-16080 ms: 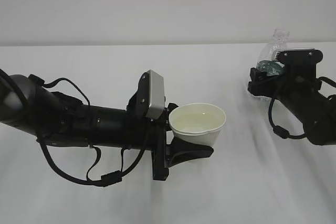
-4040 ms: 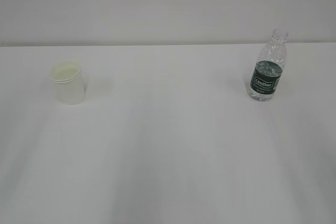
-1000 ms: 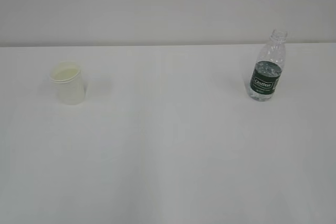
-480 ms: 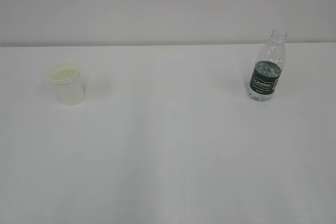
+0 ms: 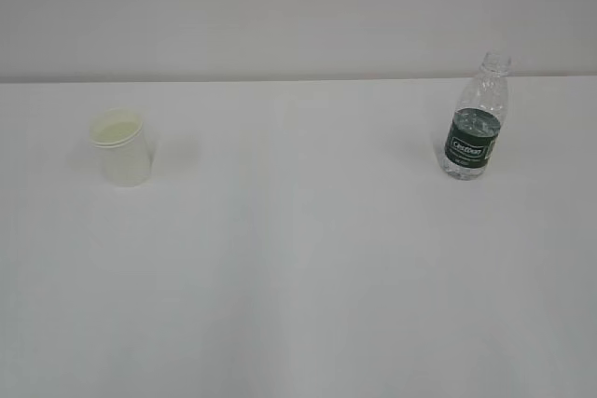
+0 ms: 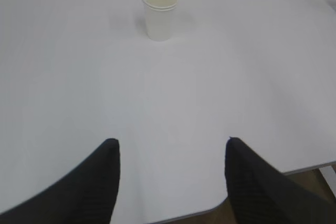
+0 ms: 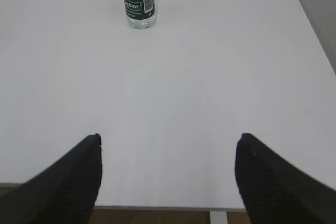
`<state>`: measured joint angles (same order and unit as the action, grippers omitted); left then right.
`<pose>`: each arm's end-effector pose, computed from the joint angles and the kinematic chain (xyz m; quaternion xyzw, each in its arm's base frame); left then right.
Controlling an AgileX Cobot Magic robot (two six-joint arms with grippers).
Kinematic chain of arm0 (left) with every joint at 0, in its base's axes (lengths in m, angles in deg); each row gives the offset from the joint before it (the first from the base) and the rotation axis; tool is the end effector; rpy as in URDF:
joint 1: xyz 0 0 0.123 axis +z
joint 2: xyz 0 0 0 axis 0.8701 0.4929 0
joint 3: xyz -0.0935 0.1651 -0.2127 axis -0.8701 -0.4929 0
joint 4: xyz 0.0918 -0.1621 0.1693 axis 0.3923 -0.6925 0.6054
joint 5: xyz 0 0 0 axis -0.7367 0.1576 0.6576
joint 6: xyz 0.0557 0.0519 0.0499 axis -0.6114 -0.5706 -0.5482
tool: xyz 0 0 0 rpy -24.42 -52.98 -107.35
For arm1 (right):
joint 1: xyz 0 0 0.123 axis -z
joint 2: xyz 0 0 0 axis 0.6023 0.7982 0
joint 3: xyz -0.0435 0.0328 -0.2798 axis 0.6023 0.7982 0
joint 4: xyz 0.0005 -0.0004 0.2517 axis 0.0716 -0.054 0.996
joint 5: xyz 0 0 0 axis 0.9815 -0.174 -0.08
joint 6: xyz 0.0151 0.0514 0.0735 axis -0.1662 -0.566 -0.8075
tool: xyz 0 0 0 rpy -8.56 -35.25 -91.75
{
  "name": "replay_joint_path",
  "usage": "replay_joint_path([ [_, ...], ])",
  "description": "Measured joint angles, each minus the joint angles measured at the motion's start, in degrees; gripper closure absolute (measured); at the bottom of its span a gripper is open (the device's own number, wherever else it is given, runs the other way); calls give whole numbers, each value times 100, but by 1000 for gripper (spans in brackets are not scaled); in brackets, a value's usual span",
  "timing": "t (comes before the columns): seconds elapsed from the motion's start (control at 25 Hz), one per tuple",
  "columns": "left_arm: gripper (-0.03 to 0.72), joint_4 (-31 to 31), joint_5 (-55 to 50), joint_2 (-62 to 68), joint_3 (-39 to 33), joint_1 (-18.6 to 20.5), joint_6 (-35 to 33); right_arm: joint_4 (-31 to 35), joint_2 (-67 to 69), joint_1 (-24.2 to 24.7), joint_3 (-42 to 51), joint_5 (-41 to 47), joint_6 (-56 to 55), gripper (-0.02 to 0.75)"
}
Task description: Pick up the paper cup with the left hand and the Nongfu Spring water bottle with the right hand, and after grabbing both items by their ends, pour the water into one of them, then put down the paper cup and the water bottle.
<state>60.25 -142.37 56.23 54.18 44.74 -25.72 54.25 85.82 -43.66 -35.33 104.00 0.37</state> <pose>-0.0073 0.0087 0.2834 0.0489 0.8521 -0.0718 0.5161 -0.0099 -0.0140 0.2699 -0.0152 0.8694 -0.0326 0.4928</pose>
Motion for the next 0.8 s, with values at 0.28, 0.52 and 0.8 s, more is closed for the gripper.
replay_joint_path([
  [0.28, 238, 0, 0, 0, 0, 0, 0, 0, 0, 0, 0, 0, 0, 150],
  [0.52, 238, 0, 0, 0, 0, 0, 0, 0, 0, 0, 0, 0, 0, 150],
  [0.8, 238, 0, 0, 0, 0, 0, 0, 0, 0, 0, 0, 0, 0, 150],
])
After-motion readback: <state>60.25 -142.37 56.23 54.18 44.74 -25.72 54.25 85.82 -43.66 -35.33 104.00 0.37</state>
